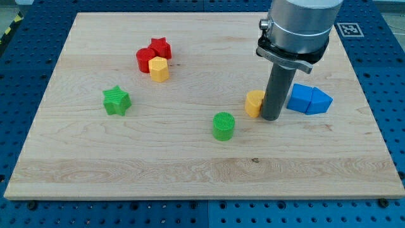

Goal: Push the yellow heart towards the red star

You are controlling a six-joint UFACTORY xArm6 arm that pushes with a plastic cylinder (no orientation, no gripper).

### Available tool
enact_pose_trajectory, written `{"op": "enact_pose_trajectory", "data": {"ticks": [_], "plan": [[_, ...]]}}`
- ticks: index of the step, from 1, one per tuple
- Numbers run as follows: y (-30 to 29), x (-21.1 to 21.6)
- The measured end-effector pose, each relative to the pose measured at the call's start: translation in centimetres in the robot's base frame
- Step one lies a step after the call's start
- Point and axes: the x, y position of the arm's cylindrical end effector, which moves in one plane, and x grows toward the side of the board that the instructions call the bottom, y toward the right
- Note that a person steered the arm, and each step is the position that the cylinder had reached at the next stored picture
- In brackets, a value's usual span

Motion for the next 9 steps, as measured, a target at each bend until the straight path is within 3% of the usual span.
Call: {"op": "enact_pose_trajectory", "data": {"ticks": [7,9], "plan": [[0.0,-2.0],[-1.0,1.3]]}}
